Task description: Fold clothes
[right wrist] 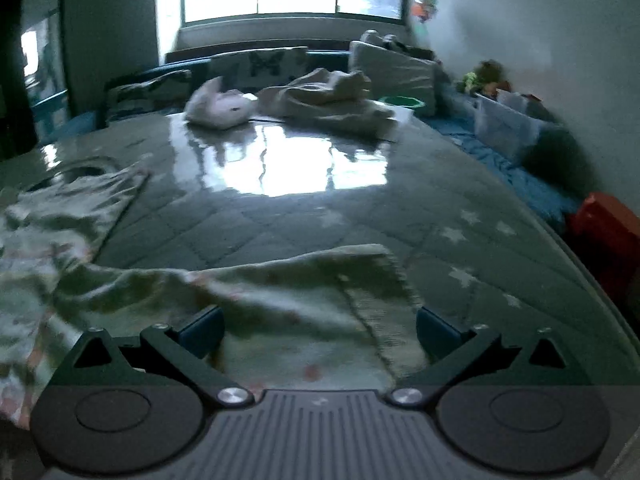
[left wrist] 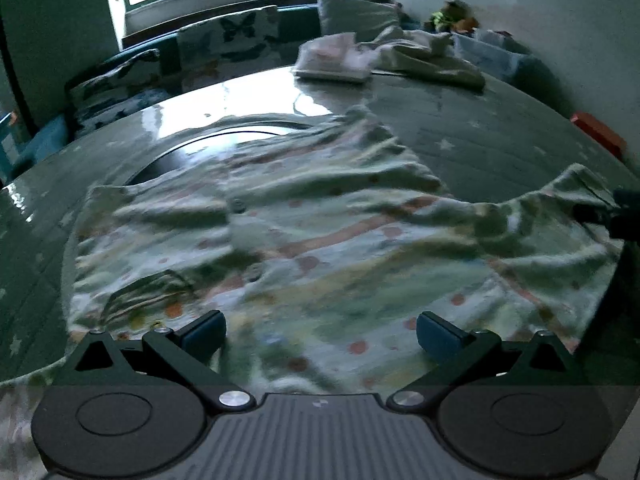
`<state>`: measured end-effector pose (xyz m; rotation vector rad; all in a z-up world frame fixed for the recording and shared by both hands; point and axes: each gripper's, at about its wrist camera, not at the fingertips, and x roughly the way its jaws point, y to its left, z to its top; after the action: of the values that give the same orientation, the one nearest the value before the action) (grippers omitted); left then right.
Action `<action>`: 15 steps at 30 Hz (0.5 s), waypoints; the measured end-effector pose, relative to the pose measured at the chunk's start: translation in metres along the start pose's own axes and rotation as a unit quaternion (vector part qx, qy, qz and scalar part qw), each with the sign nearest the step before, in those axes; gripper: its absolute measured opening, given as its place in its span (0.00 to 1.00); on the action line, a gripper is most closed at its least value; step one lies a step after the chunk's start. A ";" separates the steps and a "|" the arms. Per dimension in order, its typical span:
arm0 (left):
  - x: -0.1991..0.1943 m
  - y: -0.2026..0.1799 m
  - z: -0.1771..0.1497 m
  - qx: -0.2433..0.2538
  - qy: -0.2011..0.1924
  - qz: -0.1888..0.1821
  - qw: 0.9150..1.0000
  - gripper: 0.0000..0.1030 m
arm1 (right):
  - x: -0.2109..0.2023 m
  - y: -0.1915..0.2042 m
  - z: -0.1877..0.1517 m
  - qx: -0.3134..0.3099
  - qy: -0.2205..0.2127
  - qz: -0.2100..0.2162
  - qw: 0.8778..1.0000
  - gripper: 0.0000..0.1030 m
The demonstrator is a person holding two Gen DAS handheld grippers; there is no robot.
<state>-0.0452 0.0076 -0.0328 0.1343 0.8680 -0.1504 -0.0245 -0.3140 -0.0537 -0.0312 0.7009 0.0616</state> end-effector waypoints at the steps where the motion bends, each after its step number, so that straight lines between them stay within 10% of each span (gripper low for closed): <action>1: 0.001 -0.003 0.000 0.004 0.001 -0.002 1.000 1.00 | -0.002 -0.002 0.000 0.003 -0.002 -0.006 1.000 1.00; 15: 0.006 -0.021 0.006 0.021 0.008 -0.013 1.000 1.00 | -0.002 -0.033 0.000 0.065 0.013 -0.021 0.998 0.89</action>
<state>-0.0408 -0.0142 -0.0353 0.1642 0.8830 -0.1913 -0.0235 -0.3474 -0.0518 0.0771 0.7285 -0.0252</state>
